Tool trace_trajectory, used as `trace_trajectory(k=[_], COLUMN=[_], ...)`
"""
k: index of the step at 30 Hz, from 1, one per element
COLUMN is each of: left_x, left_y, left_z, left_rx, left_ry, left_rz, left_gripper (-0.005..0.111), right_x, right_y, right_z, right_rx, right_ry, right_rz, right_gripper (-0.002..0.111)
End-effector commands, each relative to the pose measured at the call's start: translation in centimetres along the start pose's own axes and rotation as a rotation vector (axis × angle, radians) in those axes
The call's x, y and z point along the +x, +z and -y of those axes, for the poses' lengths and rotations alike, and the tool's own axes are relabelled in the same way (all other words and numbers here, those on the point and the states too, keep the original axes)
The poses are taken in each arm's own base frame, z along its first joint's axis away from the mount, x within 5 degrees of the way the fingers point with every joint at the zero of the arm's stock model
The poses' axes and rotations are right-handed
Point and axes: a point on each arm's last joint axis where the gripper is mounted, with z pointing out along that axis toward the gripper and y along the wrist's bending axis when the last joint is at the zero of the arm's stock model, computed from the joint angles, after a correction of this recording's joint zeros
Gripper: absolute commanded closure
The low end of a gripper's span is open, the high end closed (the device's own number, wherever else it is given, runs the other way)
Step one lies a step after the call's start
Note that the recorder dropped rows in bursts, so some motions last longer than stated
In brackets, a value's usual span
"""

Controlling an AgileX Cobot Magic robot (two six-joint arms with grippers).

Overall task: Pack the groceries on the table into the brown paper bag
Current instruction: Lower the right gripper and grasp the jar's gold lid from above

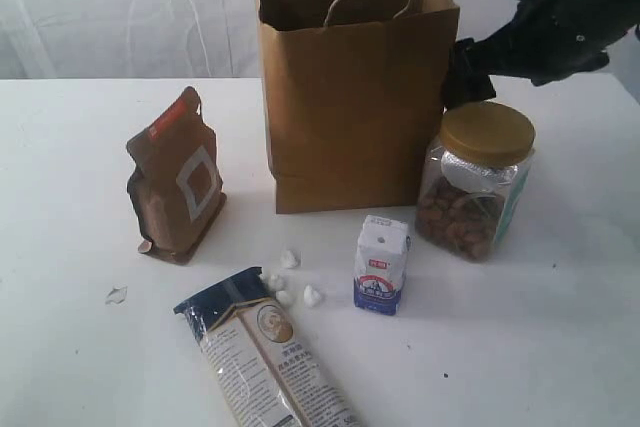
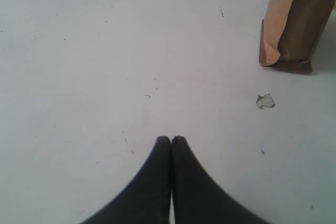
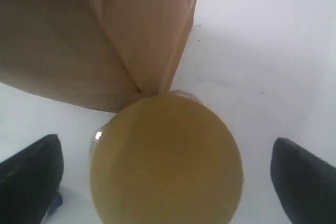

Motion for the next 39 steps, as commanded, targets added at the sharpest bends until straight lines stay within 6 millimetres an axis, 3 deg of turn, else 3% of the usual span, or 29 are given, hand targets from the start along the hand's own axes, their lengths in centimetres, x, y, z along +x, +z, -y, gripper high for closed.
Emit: trace_trajectory(k=[1,7,21,25,32,39], left_x=[0.1,0.1,0.1,0.1,0.1,0.1], left_y=[0.0,0.0,0.0,0.0,0.0,0.0], left_z=[0.0,0.0,0.0,0.0,0.0,0.0], left_rx=[0.005,0.005,0.005,0.005,0.005,0.005], left_ry=[-0.007,-0.007,-0.007,-0.007,-0.007,-0.007], left_rz=[0.0,0.0,0.0,0.0,0.0,0.0], left_gripper=[0.107,0.107,0.107,0.107,0.107,0.107], right_x=[0.1,0.5,1.0,1.3,2.1,2.8], right_y=[1.8,4.2,4.8,4.7,4.0,1.4], right_z=[0.3,0.7,-0.1,-0.2,-0.4,-0.6], right_rx=[-0.01,-0.012,-0.069,-0.08,-0.095,-0.087], right_ry=[-0.004,-0.013,-0.003,-0.001,0.004,-0.043], right_rz=[-0.036,-0.065,-0.121,-0.163,-0.256,-0.345], right_gripper=[0.003,0.003,0.005,0.019,0.058,0.071])
